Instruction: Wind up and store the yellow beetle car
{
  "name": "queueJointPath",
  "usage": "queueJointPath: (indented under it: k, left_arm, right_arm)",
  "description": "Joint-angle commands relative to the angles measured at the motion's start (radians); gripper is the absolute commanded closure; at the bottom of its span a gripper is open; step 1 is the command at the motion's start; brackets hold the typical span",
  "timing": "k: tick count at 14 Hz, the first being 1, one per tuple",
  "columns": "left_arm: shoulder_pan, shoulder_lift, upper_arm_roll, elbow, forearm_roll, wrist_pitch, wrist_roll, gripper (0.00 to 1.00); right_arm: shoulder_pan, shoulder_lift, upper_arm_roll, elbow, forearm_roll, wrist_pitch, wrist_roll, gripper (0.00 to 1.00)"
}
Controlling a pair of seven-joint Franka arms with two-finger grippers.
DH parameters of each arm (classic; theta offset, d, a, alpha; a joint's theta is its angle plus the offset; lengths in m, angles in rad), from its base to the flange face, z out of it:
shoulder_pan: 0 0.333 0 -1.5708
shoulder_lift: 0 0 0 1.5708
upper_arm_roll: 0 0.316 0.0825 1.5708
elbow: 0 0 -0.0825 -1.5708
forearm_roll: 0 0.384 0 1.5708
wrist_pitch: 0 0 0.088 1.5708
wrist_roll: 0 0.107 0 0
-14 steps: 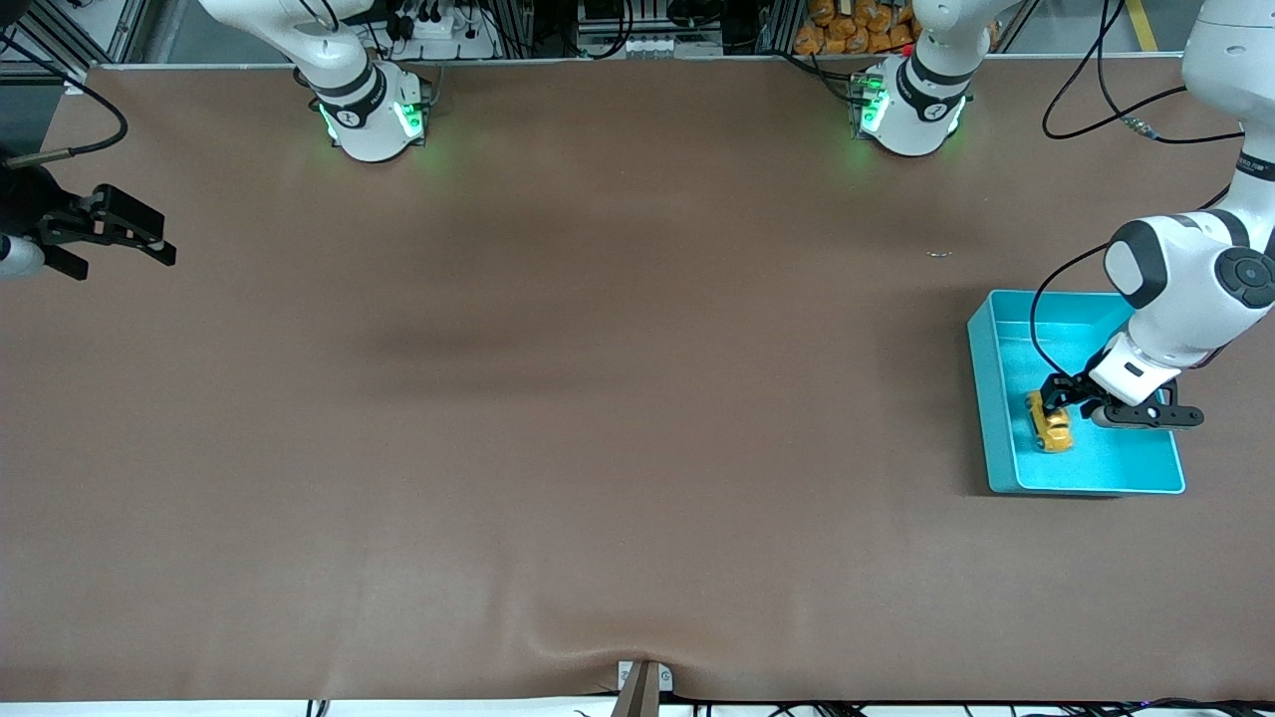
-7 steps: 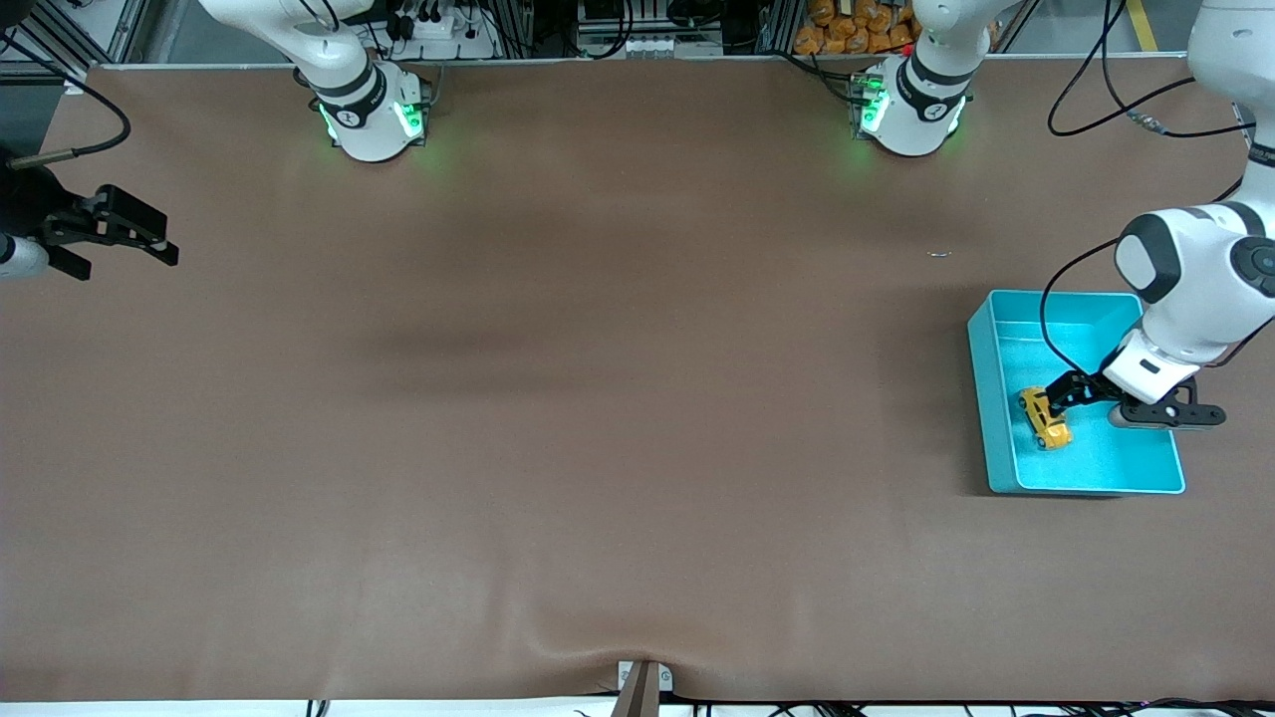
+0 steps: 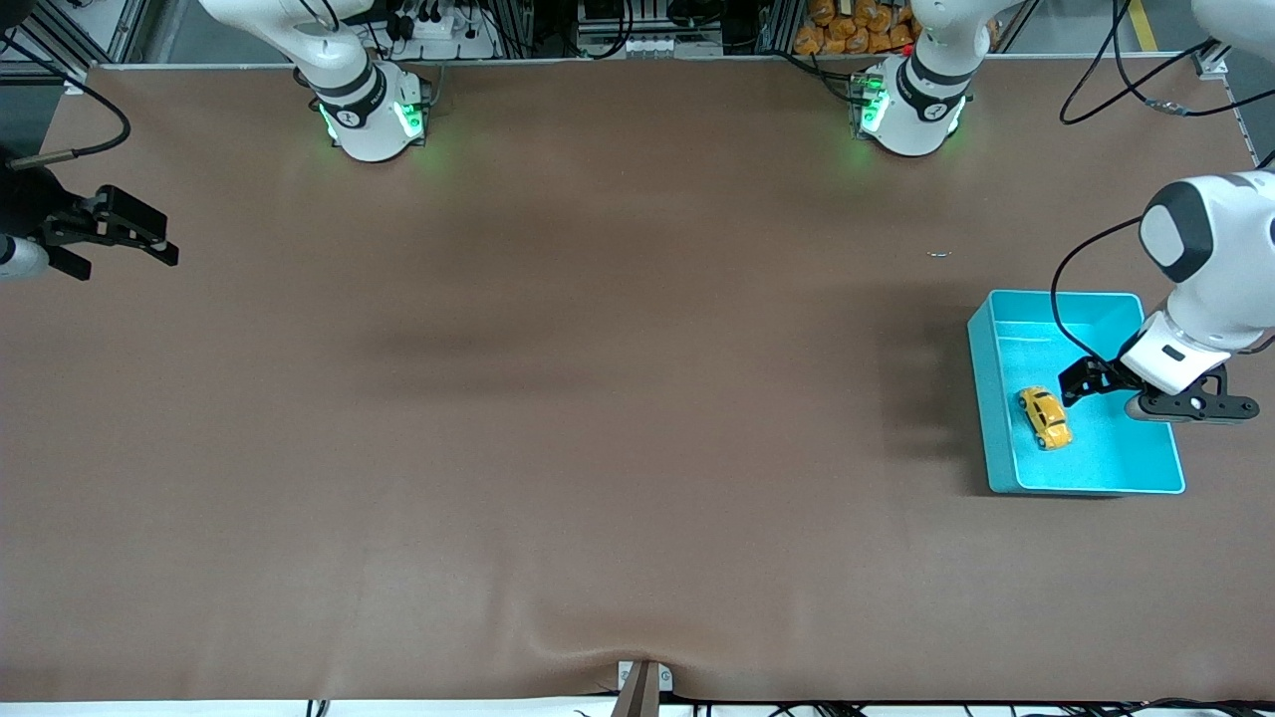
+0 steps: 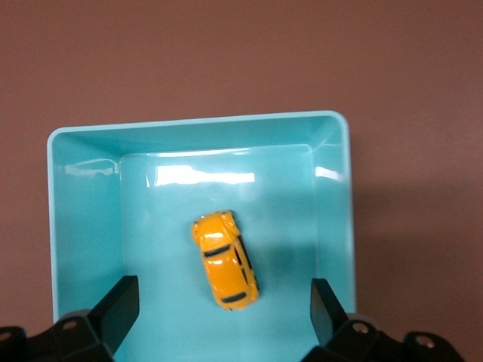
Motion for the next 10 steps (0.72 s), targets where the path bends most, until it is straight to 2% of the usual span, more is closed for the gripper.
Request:
queueJointPath:
  k: [1,6,10]
  left_arm:
    - [-0.054,-0.096,0.01,0.028,-0.022,-0.157,-0.055,0.0]
    - [-0.18,-0.165,0.01,0.195,-0.027,-0.498,-0.185,0.0]
    - [-0.259,-0.209,0.012,0.323,-0.074,-0.711,-0.213,0.0]
  right_arm:
    - [-0.018,-0.015,0.017,-0.014,-0.013,0.003,-0.002,0.0]
    - [-0.026,-0.015,0.017,-0.014,-0.013,0.001,-0.004,0.0]
    - [-0.027,-0.015,0.017,-0.014,-0.013,0.001,-0.002,0.0]
